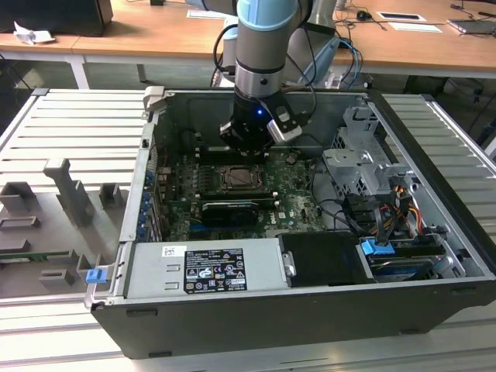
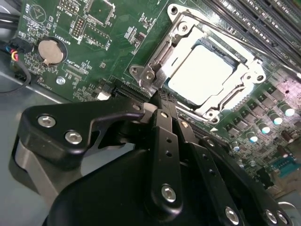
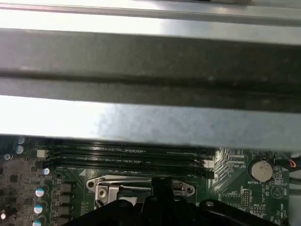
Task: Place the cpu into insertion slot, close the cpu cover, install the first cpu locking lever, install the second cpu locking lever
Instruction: 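Install the second cpu locking lever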
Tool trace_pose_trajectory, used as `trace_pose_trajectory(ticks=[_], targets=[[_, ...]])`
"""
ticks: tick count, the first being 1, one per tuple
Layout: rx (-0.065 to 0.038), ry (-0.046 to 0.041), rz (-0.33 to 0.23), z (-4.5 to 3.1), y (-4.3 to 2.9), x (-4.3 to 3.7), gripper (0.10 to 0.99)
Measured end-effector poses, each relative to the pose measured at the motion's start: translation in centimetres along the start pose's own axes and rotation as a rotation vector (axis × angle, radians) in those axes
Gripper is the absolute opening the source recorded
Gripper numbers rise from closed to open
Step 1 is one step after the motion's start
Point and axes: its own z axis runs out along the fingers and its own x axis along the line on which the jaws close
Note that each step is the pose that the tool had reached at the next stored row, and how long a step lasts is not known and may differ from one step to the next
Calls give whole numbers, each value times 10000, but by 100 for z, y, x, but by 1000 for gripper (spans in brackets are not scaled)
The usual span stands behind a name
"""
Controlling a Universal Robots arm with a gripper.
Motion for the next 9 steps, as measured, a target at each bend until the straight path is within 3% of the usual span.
trace_pose_trajectory(ticks=[1,2,6,9], targets=[[1,0,0,-62,4,0,106],[-1,-1,-2,-75,5,-1,106],[1,1,0,-80,-57,6,106],[1,0,0,-90,-188,17,106]])
